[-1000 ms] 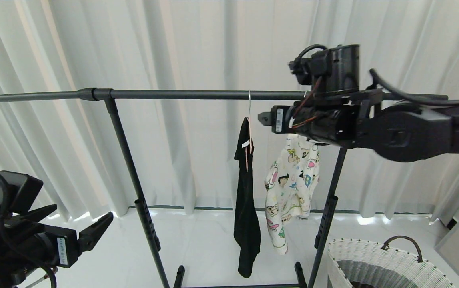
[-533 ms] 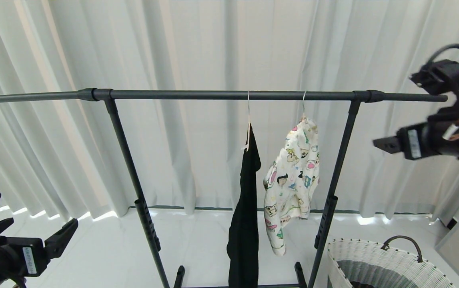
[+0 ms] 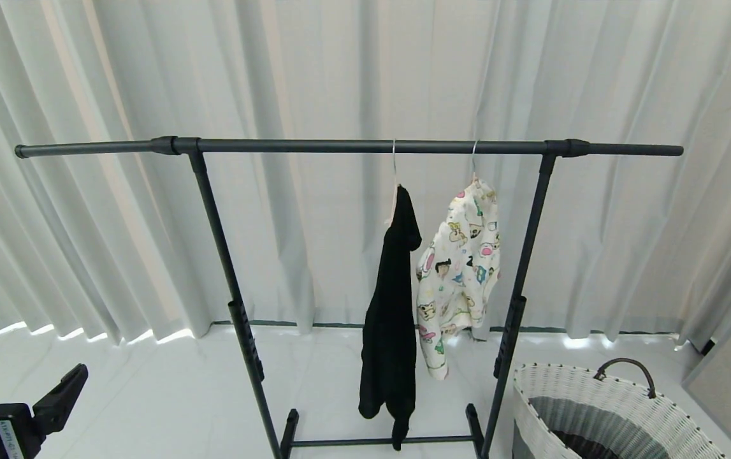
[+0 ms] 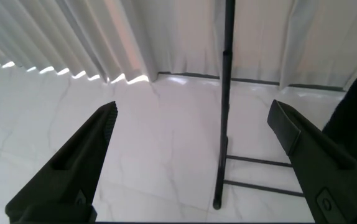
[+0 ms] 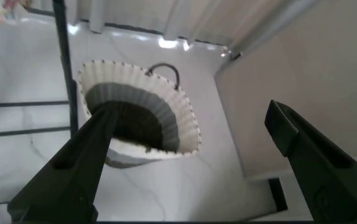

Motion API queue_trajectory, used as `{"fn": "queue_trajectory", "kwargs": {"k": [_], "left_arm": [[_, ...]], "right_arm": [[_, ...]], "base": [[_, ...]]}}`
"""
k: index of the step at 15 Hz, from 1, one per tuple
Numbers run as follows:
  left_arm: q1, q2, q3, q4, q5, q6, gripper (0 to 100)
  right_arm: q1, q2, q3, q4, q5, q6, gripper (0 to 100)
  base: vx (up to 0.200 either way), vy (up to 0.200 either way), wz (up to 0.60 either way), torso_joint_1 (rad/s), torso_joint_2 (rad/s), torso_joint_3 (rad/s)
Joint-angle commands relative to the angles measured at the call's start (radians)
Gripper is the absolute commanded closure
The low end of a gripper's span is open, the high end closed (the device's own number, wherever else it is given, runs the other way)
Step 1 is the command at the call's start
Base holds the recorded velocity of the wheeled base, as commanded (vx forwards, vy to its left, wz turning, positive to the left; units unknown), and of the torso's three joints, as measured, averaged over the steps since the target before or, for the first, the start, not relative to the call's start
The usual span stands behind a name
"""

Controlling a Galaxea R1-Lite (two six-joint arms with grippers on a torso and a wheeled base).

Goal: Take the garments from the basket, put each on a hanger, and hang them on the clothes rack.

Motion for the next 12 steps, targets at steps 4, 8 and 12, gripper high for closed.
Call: {"fn": "queue_trajectory", "kwargs": {"k": [4, 8, 12], "left_arm": [[0.004, -0.029, 0.01, 0.0, 0.0, 0.014, 0], [0.004, -0.063, 0.023, 0.0, -0.001, 0.031, 0], [0.004, -0.092, 0.044, 0.0, -0.001, 0.028, 0]], "right_arm": [[-0.066, -0.114, 0.098, -0.002, 0.006, -0.031, 0], [-0.066, -0.121, 0.104, -0.003, 0.006, -0.031, 0], [-0.08, -0.134, 0.107, 0.0, 0.008, -0.031, 0]], "base": [[-0.2, 0.0, 0.0, 0.005, 0.01, 0.017], [-0.15, 0.0, 0.0, 0.002, 0.01, 0.004], [0.0, 0.0, 0.0, -0.151, 0.36, 0.195]]}}
